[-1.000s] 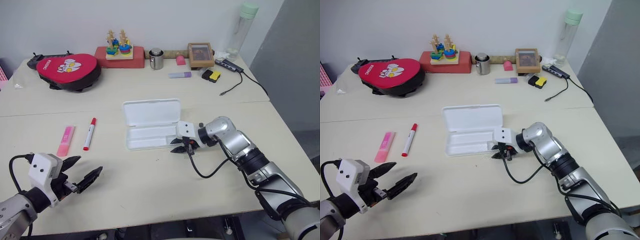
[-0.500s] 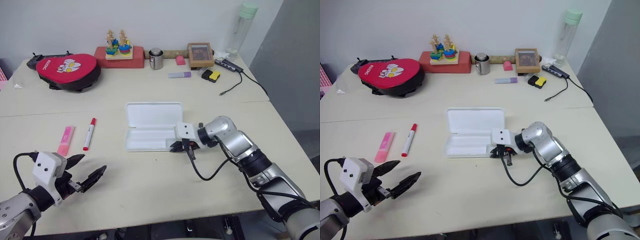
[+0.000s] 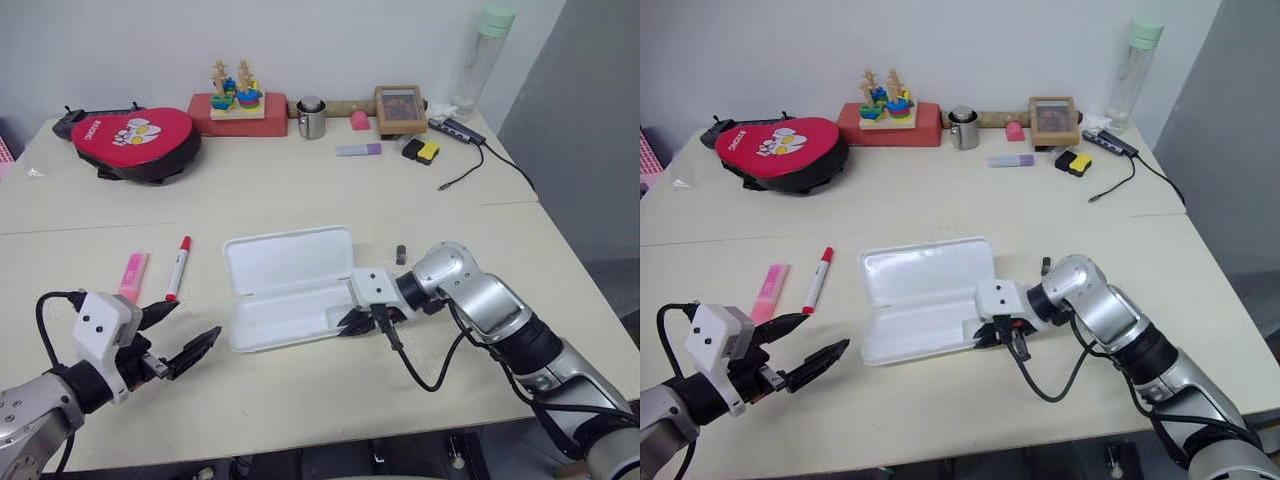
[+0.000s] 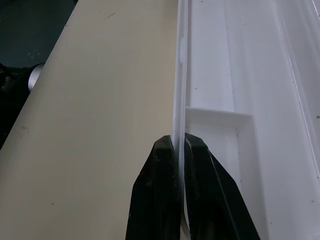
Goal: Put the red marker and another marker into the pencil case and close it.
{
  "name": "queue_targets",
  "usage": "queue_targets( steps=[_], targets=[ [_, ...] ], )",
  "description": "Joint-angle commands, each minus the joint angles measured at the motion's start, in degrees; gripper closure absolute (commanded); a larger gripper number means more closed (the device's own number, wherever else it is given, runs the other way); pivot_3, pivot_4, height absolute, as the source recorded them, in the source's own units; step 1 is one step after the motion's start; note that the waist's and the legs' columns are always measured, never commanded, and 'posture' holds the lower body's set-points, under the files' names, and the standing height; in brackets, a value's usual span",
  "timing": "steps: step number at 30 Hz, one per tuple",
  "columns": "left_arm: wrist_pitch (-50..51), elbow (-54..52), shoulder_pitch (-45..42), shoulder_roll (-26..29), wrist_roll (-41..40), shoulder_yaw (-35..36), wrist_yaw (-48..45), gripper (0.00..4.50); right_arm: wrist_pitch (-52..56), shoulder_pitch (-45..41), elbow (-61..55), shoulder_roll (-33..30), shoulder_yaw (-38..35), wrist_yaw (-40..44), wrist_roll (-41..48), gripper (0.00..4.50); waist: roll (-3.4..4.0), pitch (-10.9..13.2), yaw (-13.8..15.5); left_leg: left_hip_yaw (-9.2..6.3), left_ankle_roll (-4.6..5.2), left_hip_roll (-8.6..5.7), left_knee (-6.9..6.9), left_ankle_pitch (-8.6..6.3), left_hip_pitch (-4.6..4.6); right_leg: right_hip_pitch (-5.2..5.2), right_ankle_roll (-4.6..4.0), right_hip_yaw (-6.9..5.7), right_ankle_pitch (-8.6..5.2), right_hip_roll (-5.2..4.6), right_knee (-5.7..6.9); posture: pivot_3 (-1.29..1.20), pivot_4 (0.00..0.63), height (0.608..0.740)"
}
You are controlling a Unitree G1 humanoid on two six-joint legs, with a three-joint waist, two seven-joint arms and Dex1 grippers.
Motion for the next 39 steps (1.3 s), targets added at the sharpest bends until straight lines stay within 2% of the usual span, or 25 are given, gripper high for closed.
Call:
queue_targets(
  steps=[1, 4, 7, 16, 23, 28, 32, 37, 39],
  targets=[
    [1.0, -2.5, -0.8, 1.7, -1.6, 1.8, -0.3, 0.00, -2.1, 0.0, 1.0, 1.0, 1.3, -1.5, -1.4, 4.47, -0.01, 0.0, 0.0, -0.01, 0.00, 0.00, 0.00, 0.00, 0.00, 0.00, 0.00, 0.00, 0.00, 0.00, 0.00, 0.00, 0.150, 0.740],
    [1.6, -2.6, -1.2, 2.3, -2.0, 2.1, -0.3, 0.00, -5.1, 0.4, 2.9, 1.9, 1.5, -3.4, -2.6, 4.47, 0.00, 0.0, 0.0, 0.00, 0.00, 0.00, 0.01, 0.00, 0.00, 0.00, 0.00, 0.00, 0.00, 0.00, 0.00, 0.00, 0.150, 0.740],
    [1.9, -2.6, -1.7, 2.7, -2.2, 2.2, -0.4, 0.00, -4.3, 0.4, 2.4, 1.9, 1.4, -3.5, -2.3, 3.90, 0.00, 0.0, 0.0, 0.00, 0.00, 0.00, 0.00, 0.00, 0.01, 0.01, 0.00, 0.01, 0.00, 0.00, 0.01, 0.00, 0.150, 0.740],
    [1.5, -1.5, -3.5, 2.9, -1.8, 1.3, -0.5, 0.00, -3.1, -0.1, 1.1, 2.2, 0.0, -5.3, -1.3, 1.91, 0.00, 0.0, 0.0, -0.01, 0.00, 0.00, 0.00, 0.00, 0.01, 0.01, 0.00, 0.00, 0.00, 0.00, 0.02, 0.00, 0.150, 0.740],
    [1.7, -0.6, -6.1, 2.5, -2.0, 0.2, -0.5, 0.00, 3.5, -1.4, -4.9, -2.0, -3.8, -2.2, 3.6, 0.04, 0.00, 0.0, 0.1, -0.01, 0.00, 0.00, 0.01, 0.00, 0.00, 0.01, 0.01, 0.00, 0.00, 0.00, 0.02, 0.00, 0.150, 0.740],
    [0.8, -0.6, -6.4, 1.8, -0.7, -0.4, 0.5, 0.00, 5.6, -0.8, -7.6, -5.8, -6.3, -0.5, 6.6, 0.04, 0.01, 0.0, 0.1, -0.01, 0.00, 0.00, 0.00, 0.00, 0.01, 0.01, 0.00, 0.00, 0.00, 0.00, 0.01, 0.00, 0.150, 0.740],
    [1.0, -0.4, -7.4, 0.7, 0.7, -1.0, 3.6, 0.00, 7.8, -0.2, -9.1, -6.4, -9.6, -1.5, 9.9, 0.04, 0.00, 0.0, 0.1, 0.00, 0.00, 0.00, 0.00, 0.00, 0.01, 0.01, 0.00, 0.00, 0.00, 0.00, 0.01, 0.00, 0.150, 0.740],
    [0.8, 0.6, -8.0, -1.1, 4.1, -0.9, 8.1, 0.00, 14.8, 2.0, -11.7, -4.1, -18.0, -7.6, 17.5, 0.04, -0.01, 0.0, 0.2, -0.01, 0.00, 0.00, 0.01, 0.00, 0.00, 0.01, 0.01, 0.01, 0.01, 0.00, 0.01, 0.00, 0.150, 0.740],
    [1.1, 1.4, -7.8, -2.3, 5.1, -0.1, 10.3, 0.00, 19.6, 2.9, -13.1, -1.0, -23.8, -13.4, 21.7, 0.04, -0.01, 0.0, 0.2, 0.00, 0.00, 0.00, 0.01, 0.00, -0.01, 0.01, 0.01, 0.01, 0.01, 0.00, 0.01, 0.00, 0.150, 0.740]
  ],
)
